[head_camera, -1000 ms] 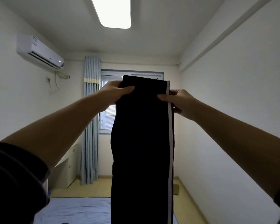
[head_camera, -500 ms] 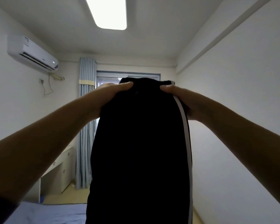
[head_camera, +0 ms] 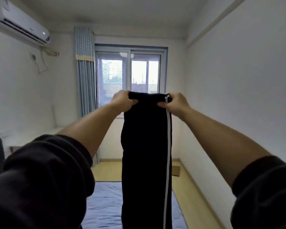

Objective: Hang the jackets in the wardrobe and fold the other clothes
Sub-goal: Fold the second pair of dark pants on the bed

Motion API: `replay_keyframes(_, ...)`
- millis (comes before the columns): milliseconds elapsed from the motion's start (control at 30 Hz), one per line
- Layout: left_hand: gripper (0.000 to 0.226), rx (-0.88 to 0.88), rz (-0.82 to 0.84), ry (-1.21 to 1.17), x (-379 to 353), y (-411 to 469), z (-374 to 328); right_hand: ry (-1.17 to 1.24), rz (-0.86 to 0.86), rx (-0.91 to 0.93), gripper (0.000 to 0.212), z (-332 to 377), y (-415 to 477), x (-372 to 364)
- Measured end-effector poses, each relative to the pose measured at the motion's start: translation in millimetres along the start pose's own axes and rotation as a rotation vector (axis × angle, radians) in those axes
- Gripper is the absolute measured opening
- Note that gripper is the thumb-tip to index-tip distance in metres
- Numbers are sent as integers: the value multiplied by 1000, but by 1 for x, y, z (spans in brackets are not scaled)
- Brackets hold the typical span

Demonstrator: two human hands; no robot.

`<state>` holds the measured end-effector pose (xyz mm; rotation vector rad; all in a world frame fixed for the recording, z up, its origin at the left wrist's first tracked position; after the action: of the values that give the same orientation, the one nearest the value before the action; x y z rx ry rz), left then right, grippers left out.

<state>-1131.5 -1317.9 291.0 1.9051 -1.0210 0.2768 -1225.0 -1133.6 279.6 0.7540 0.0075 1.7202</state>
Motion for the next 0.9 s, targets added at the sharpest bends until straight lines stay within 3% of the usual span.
replay_keyframes(200,27,-88,-15,-45,16,-15,-26,56,5,47,34,15,-21,28)
replay_keyframes(367,10,-170,50,39,-10,-65,-15,57,44,-34,34,-28,-66,16)
replay_keyframes(467,16,-183,130,92,-36,-103,6,57,70,-122,33,-71,-96,-3)
replay_keyframes(733,15,-16,480,55,-109,-260,55,-16,303,-336,25,-193,-234,-49)
replay_keyframes(900,14,148,622,-94,-129,-363,57,-27,470,-422,20,-238,-317,-62)
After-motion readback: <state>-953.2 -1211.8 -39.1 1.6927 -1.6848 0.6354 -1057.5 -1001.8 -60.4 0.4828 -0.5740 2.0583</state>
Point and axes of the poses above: each hand's wrist, its own y-axis towards the middle knuckle, its own x-axis out of the back of the hand, z = x × y, the point moved 2 cm from there along y, towards the middle knuckle, and after that the axes turned 13 degrees about -x, right-handed, at the moved point
